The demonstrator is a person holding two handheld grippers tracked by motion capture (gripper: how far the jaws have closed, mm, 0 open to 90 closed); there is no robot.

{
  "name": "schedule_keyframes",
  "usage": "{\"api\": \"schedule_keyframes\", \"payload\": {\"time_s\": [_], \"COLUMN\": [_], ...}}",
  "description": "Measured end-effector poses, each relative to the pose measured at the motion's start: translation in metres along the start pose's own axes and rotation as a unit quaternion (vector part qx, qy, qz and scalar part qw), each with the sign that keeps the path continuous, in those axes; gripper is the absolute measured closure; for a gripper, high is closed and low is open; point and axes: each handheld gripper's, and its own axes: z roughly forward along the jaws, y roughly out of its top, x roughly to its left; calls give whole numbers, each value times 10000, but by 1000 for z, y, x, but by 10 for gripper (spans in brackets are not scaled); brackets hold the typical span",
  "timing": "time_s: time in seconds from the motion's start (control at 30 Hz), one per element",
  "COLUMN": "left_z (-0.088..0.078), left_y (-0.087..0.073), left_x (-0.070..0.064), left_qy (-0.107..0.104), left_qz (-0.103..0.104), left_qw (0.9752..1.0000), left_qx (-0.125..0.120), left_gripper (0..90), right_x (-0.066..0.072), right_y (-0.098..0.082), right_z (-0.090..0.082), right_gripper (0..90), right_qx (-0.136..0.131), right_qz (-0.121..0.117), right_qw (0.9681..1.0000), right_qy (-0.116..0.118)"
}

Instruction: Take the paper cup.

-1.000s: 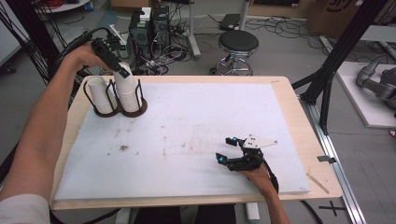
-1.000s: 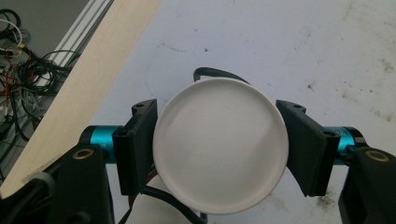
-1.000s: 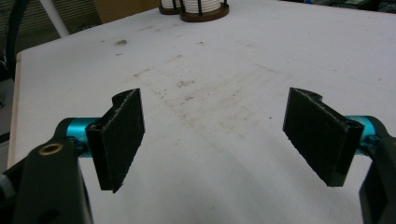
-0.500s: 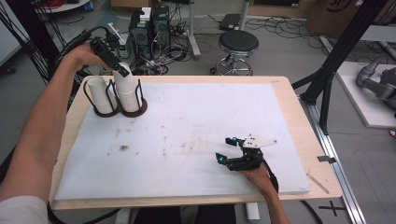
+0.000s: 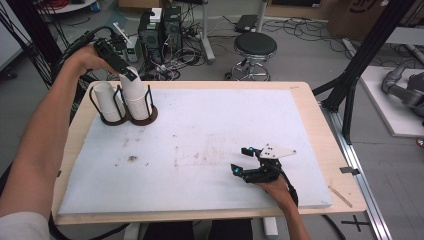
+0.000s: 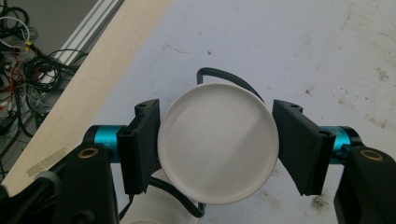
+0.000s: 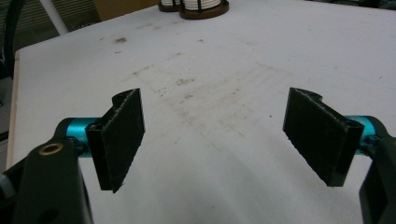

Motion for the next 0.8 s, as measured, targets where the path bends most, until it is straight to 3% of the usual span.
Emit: {"api": "schedule_keyframes", "payload": {"time_s": [0.8], "left_z": [-11], "left_y": [-1], "left_x": [-3], "left_qy": [78], "left_qz": [-63], "left_qw": [9999], "left_qx": [-43], "left_gripper": [361], "right_x": [0], "right_y": [0], "right_z": [0], "right_gripper": [214], "right_qx": [10], "right_qz": [-14], "right_qw": [10000], "right_qy": [1]}}
